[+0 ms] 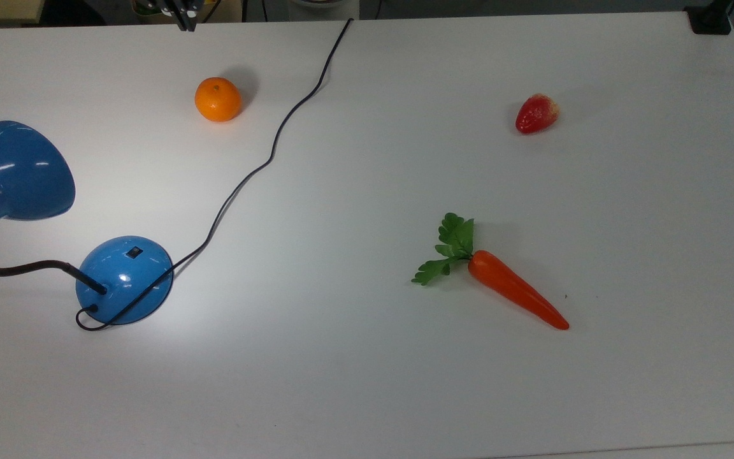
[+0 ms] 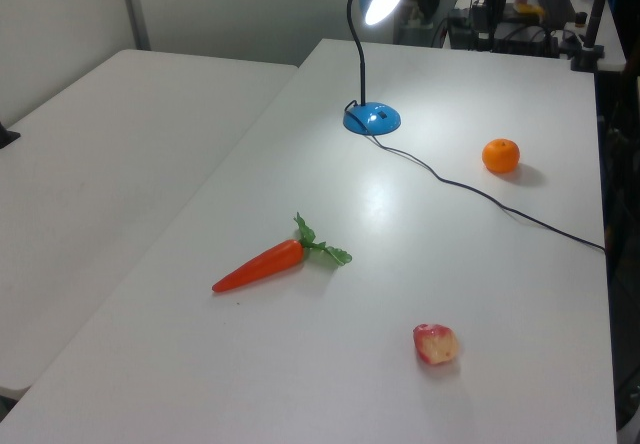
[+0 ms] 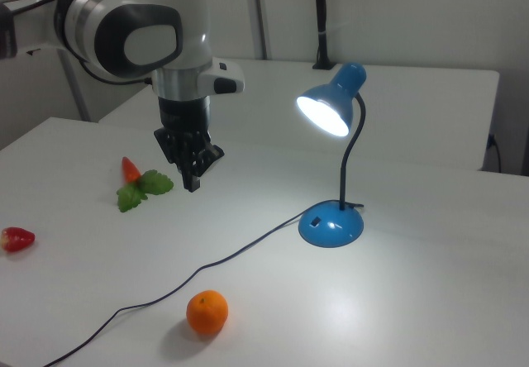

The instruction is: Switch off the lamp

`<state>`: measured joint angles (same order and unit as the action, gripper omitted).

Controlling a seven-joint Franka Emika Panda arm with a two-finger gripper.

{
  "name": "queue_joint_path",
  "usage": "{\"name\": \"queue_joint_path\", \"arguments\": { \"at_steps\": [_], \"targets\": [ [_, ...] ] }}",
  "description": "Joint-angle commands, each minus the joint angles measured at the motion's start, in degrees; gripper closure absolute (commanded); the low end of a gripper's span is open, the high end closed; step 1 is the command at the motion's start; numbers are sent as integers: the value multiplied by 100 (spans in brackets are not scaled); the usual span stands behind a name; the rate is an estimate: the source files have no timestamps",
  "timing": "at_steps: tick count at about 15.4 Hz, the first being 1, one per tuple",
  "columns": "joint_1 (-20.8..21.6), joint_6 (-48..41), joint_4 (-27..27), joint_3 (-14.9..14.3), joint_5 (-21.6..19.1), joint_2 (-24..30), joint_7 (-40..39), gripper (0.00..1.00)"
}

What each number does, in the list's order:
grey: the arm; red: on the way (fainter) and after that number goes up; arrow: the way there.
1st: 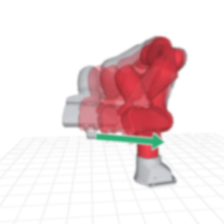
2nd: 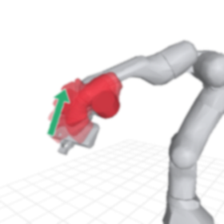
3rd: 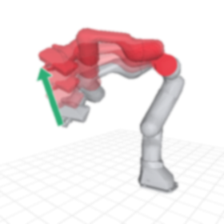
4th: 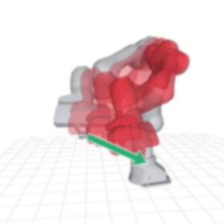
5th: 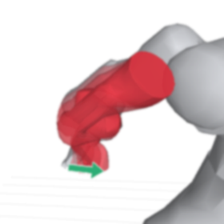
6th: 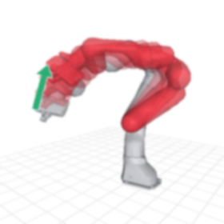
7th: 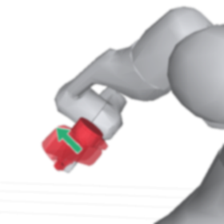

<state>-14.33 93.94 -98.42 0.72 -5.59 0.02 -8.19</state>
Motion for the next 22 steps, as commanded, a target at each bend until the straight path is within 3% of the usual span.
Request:
{"name": "queue_joint_path", "arguments": {
  "at_steps": [1, 8, 22],
  "targets": [
    [-52, 27, -98, -28, -13, 112, 194, 91],
    [-157, 1160, -440, -28, -13, 15, 660, 94],
    [-193, 3630, -450, -37, 84, -1153, 1522, 95]
  ]
}}
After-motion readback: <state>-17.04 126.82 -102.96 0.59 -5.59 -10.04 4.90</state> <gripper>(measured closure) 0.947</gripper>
